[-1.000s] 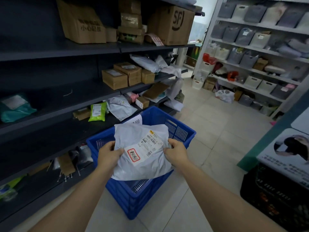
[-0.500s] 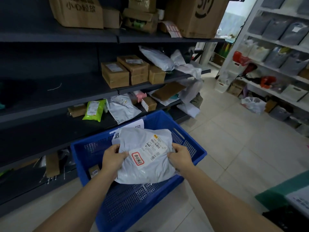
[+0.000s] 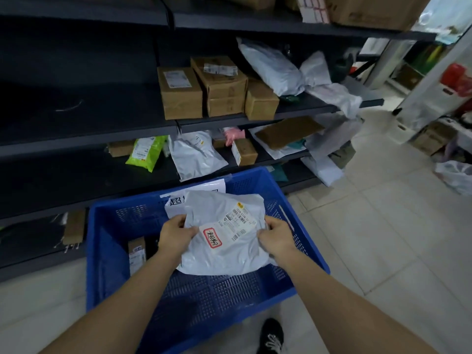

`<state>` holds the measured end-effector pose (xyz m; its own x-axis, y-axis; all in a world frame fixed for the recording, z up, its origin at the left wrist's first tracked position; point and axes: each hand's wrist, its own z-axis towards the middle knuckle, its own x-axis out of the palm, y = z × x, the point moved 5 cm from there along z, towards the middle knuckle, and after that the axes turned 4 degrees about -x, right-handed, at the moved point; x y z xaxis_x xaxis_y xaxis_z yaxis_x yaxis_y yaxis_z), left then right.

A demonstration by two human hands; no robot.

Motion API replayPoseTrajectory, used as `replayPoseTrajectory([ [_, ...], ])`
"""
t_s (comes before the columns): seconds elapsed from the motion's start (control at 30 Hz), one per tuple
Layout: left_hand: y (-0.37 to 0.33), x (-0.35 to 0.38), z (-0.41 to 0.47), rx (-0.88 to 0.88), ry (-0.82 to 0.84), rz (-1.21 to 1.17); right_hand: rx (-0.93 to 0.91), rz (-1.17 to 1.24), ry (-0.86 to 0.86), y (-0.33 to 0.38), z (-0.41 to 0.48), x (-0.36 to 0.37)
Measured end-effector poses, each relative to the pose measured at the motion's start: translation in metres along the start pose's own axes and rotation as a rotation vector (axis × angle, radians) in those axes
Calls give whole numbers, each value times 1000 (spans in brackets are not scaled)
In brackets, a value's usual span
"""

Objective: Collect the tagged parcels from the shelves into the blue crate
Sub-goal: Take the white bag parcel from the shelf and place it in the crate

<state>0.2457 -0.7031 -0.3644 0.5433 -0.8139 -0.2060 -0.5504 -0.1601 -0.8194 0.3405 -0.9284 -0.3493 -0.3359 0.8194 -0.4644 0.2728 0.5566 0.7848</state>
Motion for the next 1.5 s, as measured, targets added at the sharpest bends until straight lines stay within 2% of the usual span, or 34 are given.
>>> replayPoseTrajectory([
  [0.3,28,76,48,-166,-193,28,45,-116,217,-33,118,-19],
  [0.47,45,99,78,-252,-201,-2,103,-193,271,-54,156,-14],
  [0.93,136,161,183,-427,-115,103,209,-268,299,-167,267,38],
  [1.2,200,209,253,-470,-174,67,215,-299,325,-243,350,72],
  [1.5,291,228,361,-424,-255,201,158,-256,291,-323,438,160],
])
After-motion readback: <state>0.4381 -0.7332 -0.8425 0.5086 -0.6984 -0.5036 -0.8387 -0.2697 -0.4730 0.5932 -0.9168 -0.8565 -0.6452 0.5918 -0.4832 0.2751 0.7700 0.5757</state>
